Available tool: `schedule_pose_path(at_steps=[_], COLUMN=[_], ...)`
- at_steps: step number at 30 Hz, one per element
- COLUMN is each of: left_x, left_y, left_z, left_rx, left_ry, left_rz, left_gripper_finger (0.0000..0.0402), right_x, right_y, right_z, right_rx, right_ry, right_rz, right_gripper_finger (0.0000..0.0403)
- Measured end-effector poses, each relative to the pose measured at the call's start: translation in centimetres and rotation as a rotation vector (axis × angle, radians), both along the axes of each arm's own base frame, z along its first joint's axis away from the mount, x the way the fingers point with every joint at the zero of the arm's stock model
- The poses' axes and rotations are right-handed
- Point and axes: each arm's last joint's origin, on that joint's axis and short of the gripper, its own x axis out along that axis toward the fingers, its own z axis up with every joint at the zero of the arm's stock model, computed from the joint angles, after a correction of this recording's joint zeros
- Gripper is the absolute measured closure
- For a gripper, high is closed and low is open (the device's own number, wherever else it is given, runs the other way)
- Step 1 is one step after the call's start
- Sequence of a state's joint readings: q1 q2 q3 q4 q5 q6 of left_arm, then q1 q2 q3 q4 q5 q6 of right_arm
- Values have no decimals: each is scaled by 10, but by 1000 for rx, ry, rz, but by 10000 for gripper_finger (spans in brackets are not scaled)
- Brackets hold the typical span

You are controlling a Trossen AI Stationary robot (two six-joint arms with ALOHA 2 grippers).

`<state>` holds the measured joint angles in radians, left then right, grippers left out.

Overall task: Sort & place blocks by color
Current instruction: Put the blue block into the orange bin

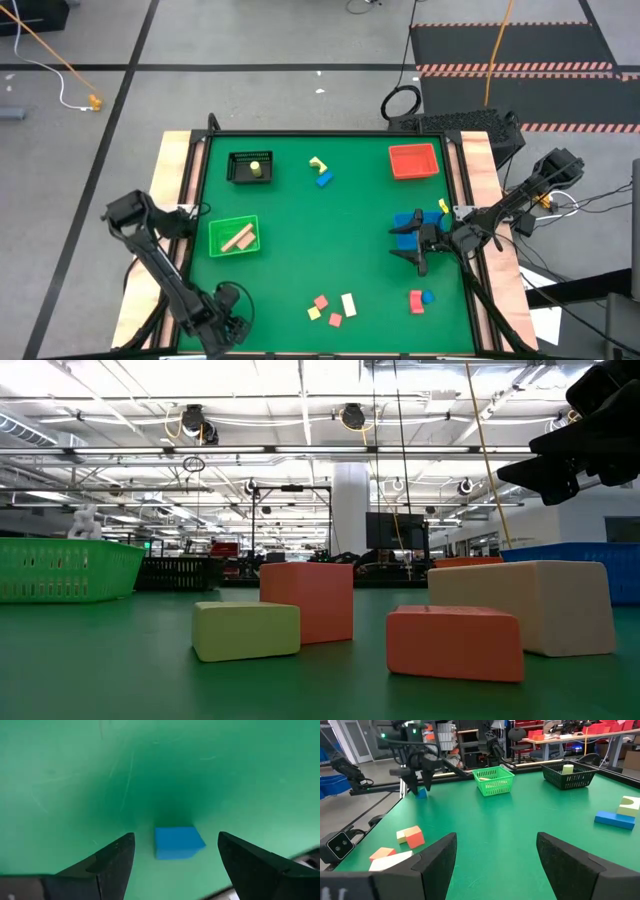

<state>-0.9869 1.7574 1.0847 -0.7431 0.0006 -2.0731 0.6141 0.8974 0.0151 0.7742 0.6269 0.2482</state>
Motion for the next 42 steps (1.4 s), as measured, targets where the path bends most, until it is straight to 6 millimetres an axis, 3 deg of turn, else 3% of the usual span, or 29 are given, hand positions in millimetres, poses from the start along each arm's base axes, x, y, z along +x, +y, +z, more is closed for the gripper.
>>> schedule_pose_path(at_steps=[7, 15, 26, 34, 42], left_x=[0, 1, 22, 62, 110], left_y=[-5, -6, 9, 36, 61], left_z=[-10, -10, -8, -6, 2], left_rx=[11, 8, 49, 93, 159], left_ry=[1, -12, -83, -195, -463], left_rz=[-70, -113, -142, -178, -340], left_gripper_finger=[135, 271, 269, 269, 269], right_x=[0, 0, 0, 0, 0], right_y=[0, 0, 0, 0, 0], right_z=[0, 0, 0, 0, 0], right_rx=[0, 1, 1, 1, -3], right_ry=[0, -1, 0, 0, -3], right_rz=[0, 1, 1, 0, 0], right_gripper_finger=[135, 135, 135, 135, 135])
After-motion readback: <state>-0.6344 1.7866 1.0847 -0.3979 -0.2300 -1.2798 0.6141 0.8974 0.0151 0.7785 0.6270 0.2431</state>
